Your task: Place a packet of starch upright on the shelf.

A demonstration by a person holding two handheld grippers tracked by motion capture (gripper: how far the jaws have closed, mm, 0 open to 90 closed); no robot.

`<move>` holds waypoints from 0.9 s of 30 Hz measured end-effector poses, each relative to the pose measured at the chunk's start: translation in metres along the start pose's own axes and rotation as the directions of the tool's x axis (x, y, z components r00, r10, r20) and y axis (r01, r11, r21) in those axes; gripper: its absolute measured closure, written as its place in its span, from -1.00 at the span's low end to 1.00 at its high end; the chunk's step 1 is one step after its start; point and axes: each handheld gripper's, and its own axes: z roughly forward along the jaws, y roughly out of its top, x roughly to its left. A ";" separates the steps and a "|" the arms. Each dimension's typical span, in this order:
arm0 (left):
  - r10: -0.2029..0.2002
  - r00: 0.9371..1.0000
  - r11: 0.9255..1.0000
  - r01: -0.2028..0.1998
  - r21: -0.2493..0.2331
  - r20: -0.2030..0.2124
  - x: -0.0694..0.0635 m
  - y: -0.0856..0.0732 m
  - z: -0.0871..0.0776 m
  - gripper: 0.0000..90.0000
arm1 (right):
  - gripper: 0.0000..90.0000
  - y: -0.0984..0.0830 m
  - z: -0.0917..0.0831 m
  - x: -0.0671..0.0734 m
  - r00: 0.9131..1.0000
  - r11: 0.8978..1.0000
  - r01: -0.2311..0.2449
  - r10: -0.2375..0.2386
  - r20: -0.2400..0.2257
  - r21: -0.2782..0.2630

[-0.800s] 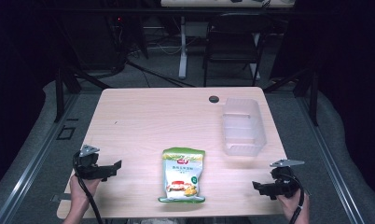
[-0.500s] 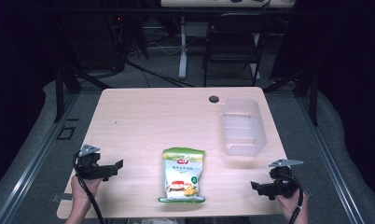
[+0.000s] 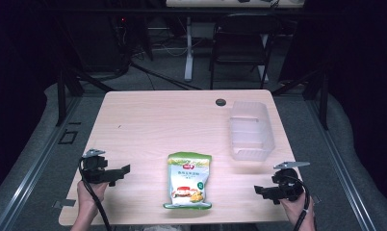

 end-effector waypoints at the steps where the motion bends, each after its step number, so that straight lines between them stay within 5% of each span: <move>1: 0.007 1.000 1.000 -0.007 0.011 0.002 0.001 0.001 0.001 -1.00 | -0.70 0.001 0.001 0.001 1.000 1.000 0.001 -0.001 -0.004 -0.001; 6: 0.029 0.999 0.999 -0.029 0.016 0.017 0.004 0.005 0.008 -0.99 | -0.70 0.011 0.009 0.009 0.999 1.000 0.004 -0.003 -0.051 0.014; 10: 0.029 0.999 0.999 -0.030 0.018 0.029 0.004 0.008 0.014 -0.99 | -0.72 0.016 0.017 0.017 0.999 0.998 0.006 -0.003 -0.043 0.056; 19: 0.050 0.998 0.998 -0.051 0.026 0.042 0.003 0.008 0.017 -0.99 | -0.72 0.032 0.026 0.039 0.995 0.998 0.020 -0.015 -0.101 0.051; 27: 0.058 0.998 0.997 -0.060 0.043 0.038 0.002 0.006 0.015 -0.94 | -0.71 0.057 0.045 0.067 0.980 0.996 0.074 -0.062 -0.189 0.054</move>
